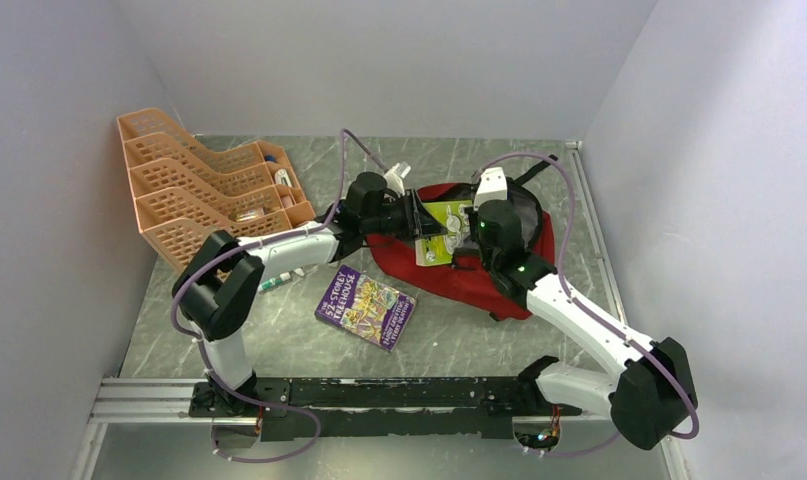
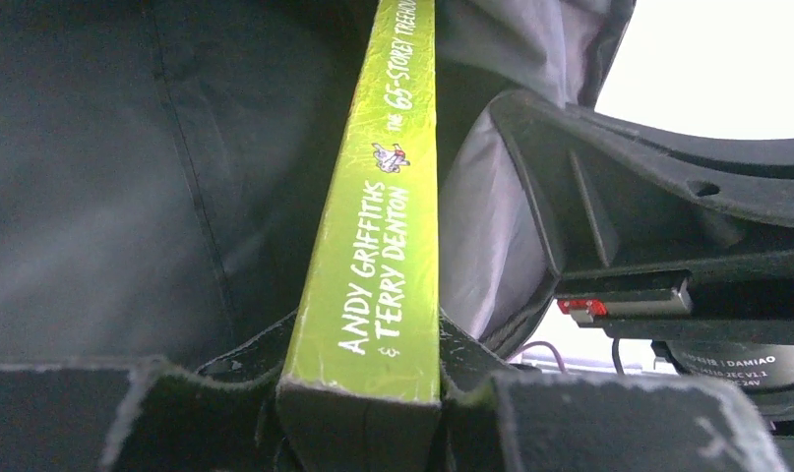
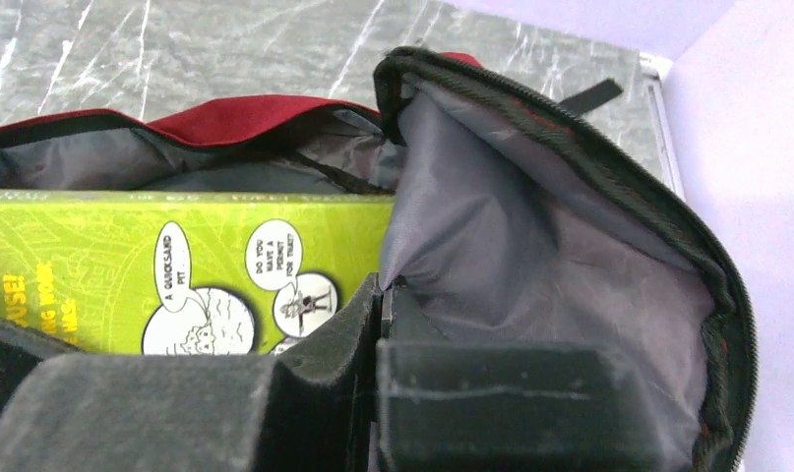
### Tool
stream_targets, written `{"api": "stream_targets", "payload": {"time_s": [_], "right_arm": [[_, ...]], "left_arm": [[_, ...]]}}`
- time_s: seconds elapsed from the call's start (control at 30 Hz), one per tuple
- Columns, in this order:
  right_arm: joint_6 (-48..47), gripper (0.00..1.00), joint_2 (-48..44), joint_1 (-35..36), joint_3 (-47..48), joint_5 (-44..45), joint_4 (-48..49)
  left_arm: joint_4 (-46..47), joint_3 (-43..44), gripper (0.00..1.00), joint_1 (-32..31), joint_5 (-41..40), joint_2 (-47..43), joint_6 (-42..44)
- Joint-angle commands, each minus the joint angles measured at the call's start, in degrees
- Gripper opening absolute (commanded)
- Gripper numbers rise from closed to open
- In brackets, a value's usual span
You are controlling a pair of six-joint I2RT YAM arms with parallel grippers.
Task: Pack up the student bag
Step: Place the book in the student bag.
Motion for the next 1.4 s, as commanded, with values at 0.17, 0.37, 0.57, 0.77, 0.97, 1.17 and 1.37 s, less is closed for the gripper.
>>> {"api": "stream_targets", "payload": {"time_s": [0.17,0.37,0.57,0.77,0.97,1.17,1.37], "right_arm": [[-12.3,0.00,-0.1,0.2,0.2,-3.2,25.2],[-17.9,0.00,1.7,0.2,-1.5,-11.7,30.4],[-14.9,0.00,-0.1,0.2,-5.1,-13.2,30.4],[-10.4,0.00,-1.7,0.2,-6.9,-12.7,27.4],[-9.7,0.00,-4.1,0.2,-8.5,-13.9,25.4],[-8.7,0.00,-5.6,0.2,-9.6,-16.8,24.7],[-6.1,0.00,-5.2,0.2,-8.8,-19.4,25.3]], "left_arm": [[5.3,-5.6,0.05,-1.8,4.6,-4.8,-0.7],[7.2,-4.7,0.05,-3.8,4.1,-3.9,-2.3],[21.0,-7.2,0.05,-2.2,3.2,-1.1,-10.0],[29.0,-5.8,0.05,-0.4,0.3,1.8,-14.5],[27.3,-1.9,0.05,1.3,-1.8,5.3,-13.5],[31.2,3.6,0.05,1.4,-1.6,12.3,-17.6],[33.2,9.8,0.05,-0.6,-5.2,18.3,-19.3]]}}
